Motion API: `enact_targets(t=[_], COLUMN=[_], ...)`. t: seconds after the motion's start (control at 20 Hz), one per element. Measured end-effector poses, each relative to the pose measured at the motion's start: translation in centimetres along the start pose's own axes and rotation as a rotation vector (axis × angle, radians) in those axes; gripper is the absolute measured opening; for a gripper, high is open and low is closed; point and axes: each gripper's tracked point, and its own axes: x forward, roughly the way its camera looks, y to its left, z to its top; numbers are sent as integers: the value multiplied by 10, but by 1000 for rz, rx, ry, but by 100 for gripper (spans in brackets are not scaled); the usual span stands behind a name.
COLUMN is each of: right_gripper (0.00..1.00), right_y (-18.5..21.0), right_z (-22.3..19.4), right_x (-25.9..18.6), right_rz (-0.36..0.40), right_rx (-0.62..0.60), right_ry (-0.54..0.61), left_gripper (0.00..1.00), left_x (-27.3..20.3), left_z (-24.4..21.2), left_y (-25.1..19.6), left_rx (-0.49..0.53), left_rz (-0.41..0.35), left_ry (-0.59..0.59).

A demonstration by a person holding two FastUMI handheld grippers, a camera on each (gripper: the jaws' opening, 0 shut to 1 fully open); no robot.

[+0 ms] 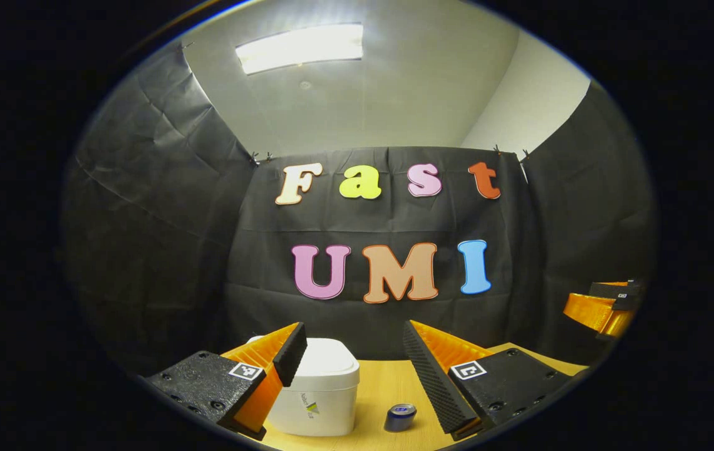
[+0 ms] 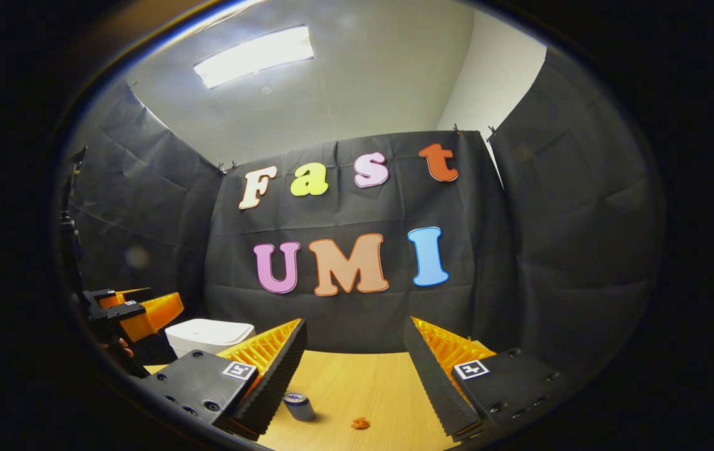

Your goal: Press the lid of the desktop garbage bin to open it, pick up the crumpled paper on the desktop and throw it into the bin, then pick up the pop can on the desktop and drop it into the bin, and finally close the garbage bin lid.

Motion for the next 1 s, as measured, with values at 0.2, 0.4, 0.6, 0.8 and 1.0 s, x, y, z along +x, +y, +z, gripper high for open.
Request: enact_targets(t=[0.2,0.4,0.6,0.8,1.0], right_gripper=[98,100,98,99,98], right_y=[3,12,6,1,1], right_z=[-1,-6,-7,-4,-7], right_x=[0,3,0,-3,-5], right_rz=[9,26,-4,-21,-24], right_rx=[-6,6,-24,-13,-15], right_ry=[-3,6,5,0,13], left_gripper=[92,92,92,92,92], left_x=[-4,-4,-5,-6,-7], left_z=[-4,-1,-3,-9,-6], left_y=[2,7,5,0,0], left_rx=[1,23,3,-20,-18], left_rz=[11,22,18,5,1], left_ry=[16,12,18,37,35])
